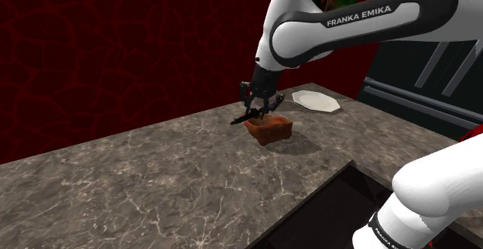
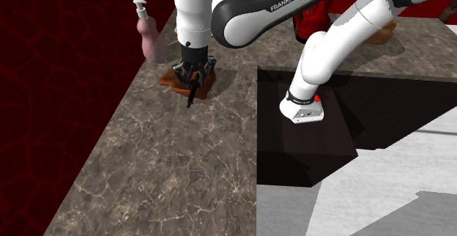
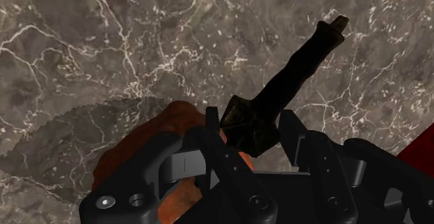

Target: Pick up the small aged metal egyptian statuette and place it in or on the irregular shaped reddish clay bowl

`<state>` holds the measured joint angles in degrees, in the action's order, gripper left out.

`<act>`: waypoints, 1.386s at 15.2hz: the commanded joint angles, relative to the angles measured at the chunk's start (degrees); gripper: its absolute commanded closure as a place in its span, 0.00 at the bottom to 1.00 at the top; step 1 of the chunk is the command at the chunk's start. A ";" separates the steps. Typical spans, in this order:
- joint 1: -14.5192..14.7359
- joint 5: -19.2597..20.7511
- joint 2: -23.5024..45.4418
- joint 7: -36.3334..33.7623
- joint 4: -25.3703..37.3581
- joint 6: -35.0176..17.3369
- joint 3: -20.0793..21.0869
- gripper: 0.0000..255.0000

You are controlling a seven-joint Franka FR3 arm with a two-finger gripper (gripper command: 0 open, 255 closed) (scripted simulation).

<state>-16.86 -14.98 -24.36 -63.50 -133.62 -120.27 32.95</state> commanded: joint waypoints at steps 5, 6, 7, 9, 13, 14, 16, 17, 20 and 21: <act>-3.74 2.51 3.38 7.52 1.61 -0.55 -5.29 1.00; -4.40 2.98 4.18 8.65 2.16 -0.61 -6.07 1.00; -5.04 3.47 5.05 9.75 2.79 -0.67 -6.85 1.00; -6.32 4.43 6.90 11.88 4.23 -0.73 -8.32 1.00; -9.11 6.55 11.67 16.31 8.41 -0.59 -11.30 1.00; -9.09 6.56 11.88 16.31 7.82 -1.38 -11.23 1.00; -9.06 6.60 12.31 16.31 6.67 -2.95 -11.09 1.00; -9.05 6.64 12.57 16.30 6.13 -3.74 -11.02 1.00; -9.03 6.76 13.39 16.24 4.54 -6.12 -10.80 1.00; -9.02 6.82 13.70 16.21 4.04 -6.92 -10.72 1.00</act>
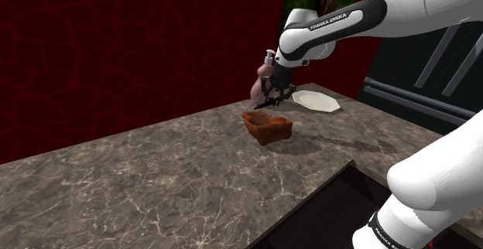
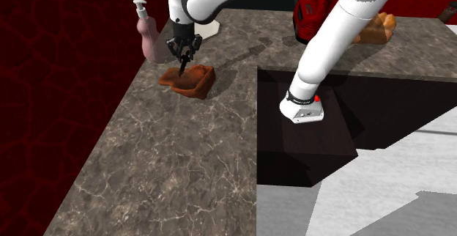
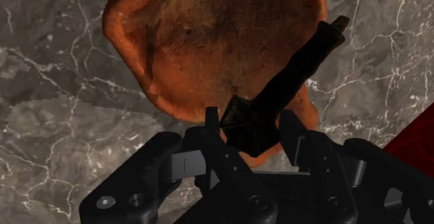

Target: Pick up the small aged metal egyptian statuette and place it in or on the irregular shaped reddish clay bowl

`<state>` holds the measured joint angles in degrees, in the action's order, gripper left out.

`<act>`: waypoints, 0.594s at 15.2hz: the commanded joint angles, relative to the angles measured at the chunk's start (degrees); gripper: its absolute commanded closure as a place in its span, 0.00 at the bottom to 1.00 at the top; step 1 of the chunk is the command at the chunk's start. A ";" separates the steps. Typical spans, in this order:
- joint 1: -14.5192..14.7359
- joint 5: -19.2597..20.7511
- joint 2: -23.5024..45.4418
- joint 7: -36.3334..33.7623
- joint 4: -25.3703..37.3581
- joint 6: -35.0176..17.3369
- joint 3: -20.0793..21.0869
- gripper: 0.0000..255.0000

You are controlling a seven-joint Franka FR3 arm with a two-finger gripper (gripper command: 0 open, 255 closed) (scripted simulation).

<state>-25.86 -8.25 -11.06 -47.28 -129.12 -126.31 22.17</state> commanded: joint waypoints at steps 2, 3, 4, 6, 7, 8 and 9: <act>-0.01 0.22 1.04 -0.07 -1.45 -2.48 0.22 1.00; -0.01 0.29 1.38 -0.11 -1.92 -3.28 0.30 1.00; -0.01 0.38 1.74 -0.16 -2.38 -4.08 0.37 1.00; -0.02 0.57 2.50 -0.27 -3.26 -5.70 0.52 1.00; -0.02 0.59 2.59 -0.28 -3.38 -5.90 0.54 1.00; -0.02 0.60 2.60 -0.29 -3.37 -5.90 0.54 1.00; -0.02 0.60 2.60 -0.29 -3.37 -5.90 0.54 1.00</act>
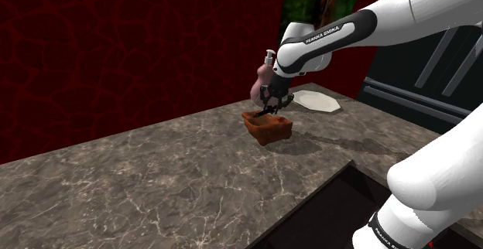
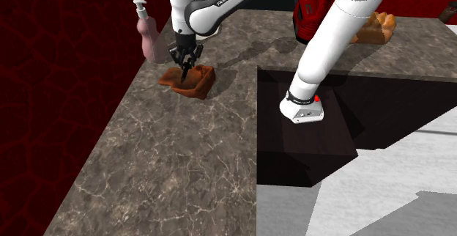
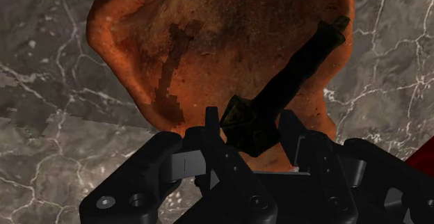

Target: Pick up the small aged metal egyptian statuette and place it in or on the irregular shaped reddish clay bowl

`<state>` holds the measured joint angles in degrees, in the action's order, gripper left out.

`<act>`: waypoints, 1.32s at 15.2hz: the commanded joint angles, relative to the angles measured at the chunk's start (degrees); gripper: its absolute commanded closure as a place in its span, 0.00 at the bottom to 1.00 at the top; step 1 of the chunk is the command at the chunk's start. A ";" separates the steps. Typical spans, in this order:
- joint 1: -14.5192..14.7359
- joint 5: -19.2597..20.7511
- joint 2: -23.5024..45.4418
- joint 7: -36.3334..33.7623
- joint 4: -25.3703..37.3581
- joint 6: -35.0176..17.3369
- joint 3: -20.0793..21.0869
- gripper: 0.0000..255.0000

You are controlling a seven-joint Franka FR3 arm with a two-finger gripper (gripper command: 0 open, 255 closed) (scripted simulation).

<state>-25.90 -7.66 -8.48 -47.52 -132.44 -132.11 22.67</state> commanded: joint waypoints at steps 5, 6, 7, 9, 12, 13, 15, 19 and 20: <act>0.02 0.01 0.02 -0.05 -0.05 -0.09 0.03 1.00; 0.02 0.01 0.02 -0.05 -0.05 -0.09 0.03 0.00; 0.02 0.01 0.02 -0.05 -0.05 -0.09 0.03 0.00; 0.02 0.01 0.02 -0.05 -0.05 -0.09 0.03 0.00; 0.03 -0.40 -1.25 0.27 0.72 1.89 -0.22 0.00; 0.02 -0.73 -2.43 0.55 1.56 3.88 -0.49 0.00; 0.01 -1.19 -4.32 0.96 3.26 7.42 -0.99 0.00; 0.02 -1.18 -4.32 0.96 3.26 7.42 -1.00 0.00; 0.02 -1.18 -4.32 0.96 3.26 7.42 -1.00 0.00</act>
<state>-25.88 -8.84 -12.79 -46.57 -129.20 -124.74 21.67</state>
